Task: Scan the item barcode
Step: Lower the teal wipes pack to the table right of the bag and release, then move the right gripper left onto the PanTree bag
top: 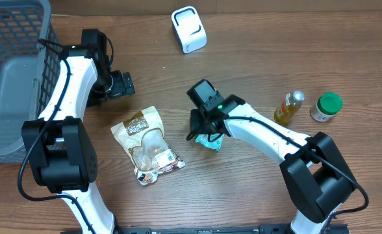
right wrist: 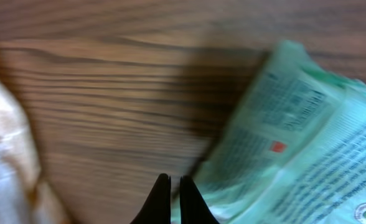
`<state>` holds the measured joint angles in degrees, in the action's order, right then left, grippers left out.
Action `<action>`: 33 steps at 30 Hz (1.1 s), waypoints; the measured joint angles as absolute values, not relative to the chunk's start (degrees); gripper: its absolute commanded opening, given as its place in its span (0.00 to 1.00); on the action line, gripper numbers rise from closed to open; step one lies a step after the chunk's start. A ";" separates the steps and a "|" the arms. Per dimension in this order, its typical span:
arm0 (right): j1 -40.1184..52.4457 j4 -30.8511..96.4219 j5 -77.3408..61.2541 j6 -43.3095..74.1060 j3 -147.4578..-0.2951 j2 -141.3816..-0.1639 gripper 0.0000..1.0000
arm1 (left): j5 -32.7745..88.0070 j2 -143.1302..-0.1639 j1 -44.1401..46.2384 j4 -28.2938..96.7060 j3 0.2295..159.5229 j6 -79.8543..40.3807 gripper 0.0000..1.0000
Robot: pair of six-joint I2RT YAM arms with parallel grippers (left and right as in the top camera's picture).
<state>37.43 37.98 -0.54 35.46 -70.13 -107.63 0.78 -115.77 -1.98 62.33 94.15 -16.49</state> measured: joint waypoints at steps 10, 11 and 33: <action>33.91 41.01 0.91 38.02 -67.53 -107.63 0.04 | 0.75 -115.77 -1.98 62.33 94.15 -16.49 0.99; 33.34 41.80 0.91 37.93 -67.53 -107.63 0.04 | 0.75 -115.77 -1.98 62.33 94.15 -16.49 0.99; 25.39 61.28 -5.72 21.41 -83.83 -107.74 0.18 | 0.75 -115.77 -1.98 62.33 94.15 -16.49 0.99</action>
